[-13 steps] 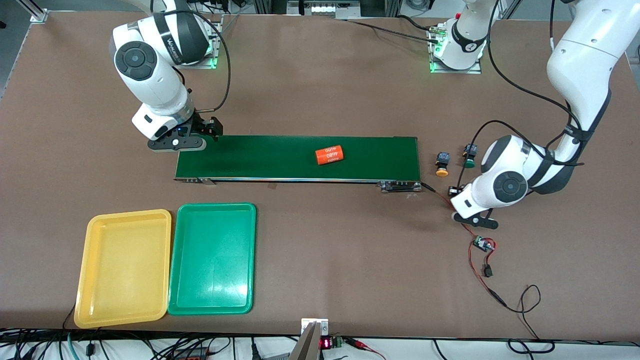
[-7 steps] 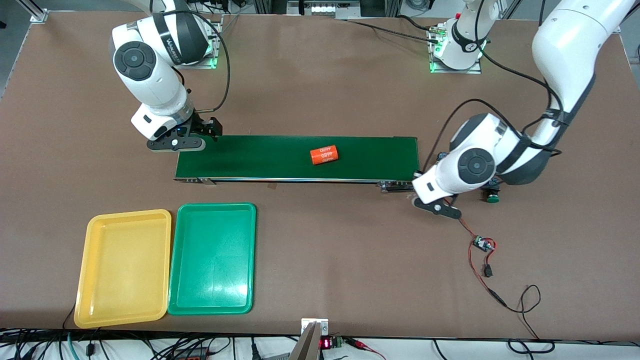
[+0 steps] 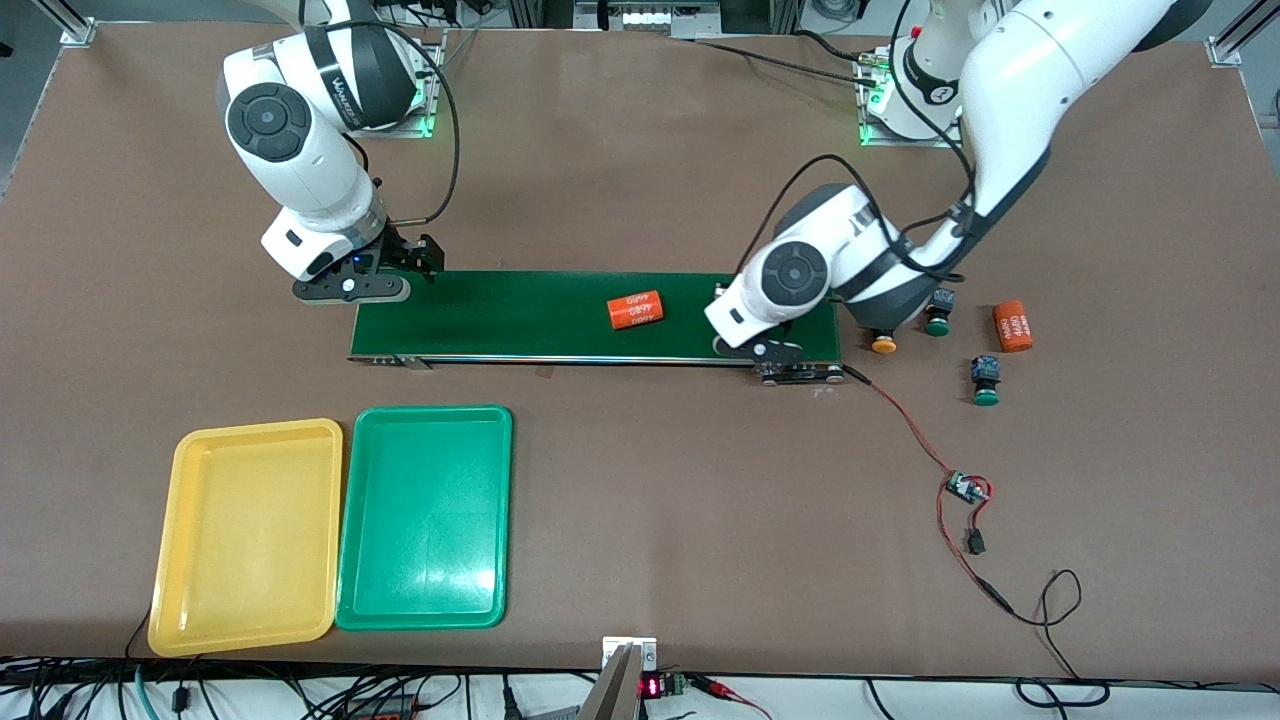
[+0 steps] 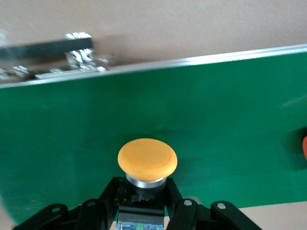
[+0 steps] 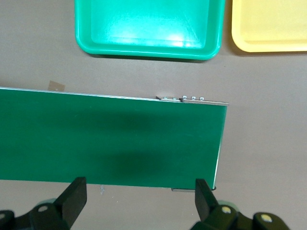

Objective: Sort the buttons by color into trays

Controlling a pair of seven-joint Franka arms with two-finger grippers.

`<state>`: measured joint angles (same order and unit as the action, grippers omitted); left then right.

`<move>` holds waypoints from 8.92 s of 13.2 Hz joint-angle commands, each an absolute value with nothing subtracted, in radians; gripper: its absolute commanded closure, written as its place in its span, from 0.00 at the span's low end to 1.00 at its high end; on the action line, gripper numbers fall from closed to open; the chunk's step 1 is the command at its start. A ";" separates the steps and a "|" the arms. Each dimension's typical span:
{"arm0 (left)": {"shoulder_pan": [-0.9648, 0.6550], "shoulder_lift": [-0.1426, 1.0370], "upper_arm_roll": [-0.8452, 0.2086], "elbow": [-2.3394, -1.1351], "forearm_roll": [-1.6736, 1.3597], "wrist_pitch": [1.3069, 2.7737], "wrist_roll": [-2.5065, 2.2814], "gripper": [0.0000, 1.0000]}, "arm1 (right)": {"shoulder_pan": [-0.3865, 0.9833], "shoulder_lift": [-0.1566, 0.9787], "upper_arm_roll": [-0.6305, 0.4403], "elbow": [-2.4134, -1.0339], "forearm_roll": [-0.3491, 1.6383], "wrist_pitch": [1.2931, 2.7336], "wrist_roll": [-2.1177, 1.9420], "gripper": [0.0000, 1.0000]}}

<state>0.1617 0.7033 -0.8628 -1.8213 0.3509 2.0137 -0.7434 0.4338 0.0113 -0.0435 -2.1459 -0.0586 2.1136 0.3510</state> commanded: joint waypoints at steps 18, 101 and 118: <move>0.403 0.675 -0.733 -1.811 0.417 1.730 -0.459 0.00 | 0.439 0.015 -0.038 -2.132 -0.054 2.095 0.458 0.00; 0.662 0.618 -1.031 -1.833 0.543 1.813 0.003 0.79 | 0.792 0.462 -0.038 -1.902 -0.074 2.347 0.948 0.63; 0.344 0.712 -0.996 -1.832 0.552 1.956 0.410 0.00 | 0.537 0.374 -0.252 -1.674 -0.039 2.072 0.307 0.80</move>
